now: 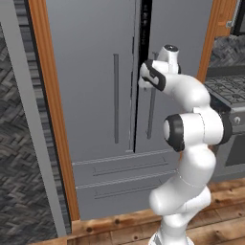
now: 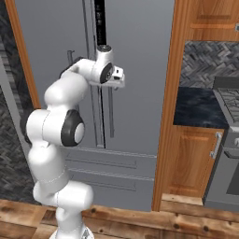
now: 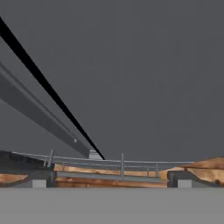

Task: Gather the cucumber and onion from the fridge and place them on a tray on the dining counter. Then gather the fish and chicken drumstick from the fridge and place them on the other tray.

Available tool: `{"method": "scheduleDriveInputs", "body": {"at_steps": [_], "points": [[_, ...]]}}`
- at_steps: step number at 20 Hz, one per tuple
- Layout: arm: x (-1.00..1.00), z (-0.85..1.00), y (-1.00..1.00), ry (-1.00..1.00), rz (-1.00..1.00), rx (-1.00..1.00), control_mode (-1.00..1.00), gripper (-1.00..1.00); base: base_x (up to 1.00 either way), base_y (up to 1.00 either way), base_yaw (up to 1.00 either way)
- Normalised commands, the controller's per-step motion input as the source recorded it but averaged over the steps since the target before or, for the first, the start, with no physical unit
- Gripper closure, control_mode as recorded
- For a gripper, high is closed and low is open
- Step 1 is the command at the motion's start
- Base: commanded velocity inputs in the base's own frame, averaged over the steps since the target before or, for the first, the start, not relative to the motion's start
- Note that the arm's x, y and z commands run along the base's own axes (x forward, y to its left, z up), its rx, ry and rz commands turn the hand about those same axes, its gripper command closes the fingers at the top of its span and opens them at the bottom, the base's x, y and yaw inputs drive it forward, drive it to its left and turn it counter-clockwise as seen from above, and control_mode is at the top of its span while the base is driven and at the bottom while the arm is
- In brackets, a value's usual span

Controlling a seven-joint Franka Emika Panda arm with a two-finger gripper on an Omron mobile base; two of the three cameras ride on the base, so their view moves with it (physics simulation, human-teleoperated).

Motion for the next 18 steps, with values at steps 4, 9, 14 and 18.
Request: {"method": "scheduleDriveInputs", "body": {"at_steps": [4,9,14,18], "points": [[0.40,-0.05,-0.01,-0.03,0.00,0.00,-1.00,-1.00,0.00,0.00,0.00],[0.20,-0.17,-0.02,-0.16,0.03,0.00,-1.00,-1.00,0.00,0.00,0.00],[-0.39,-0.25,-0.07,-0.56,0.11,0.00,-1.00,-1.00,0.00,0.00,0.00],[-0.67,-0.28,-0.02,-0.74,0.13,0.01,-1.00,-1.00,0.00,0.00,0.00]]}}
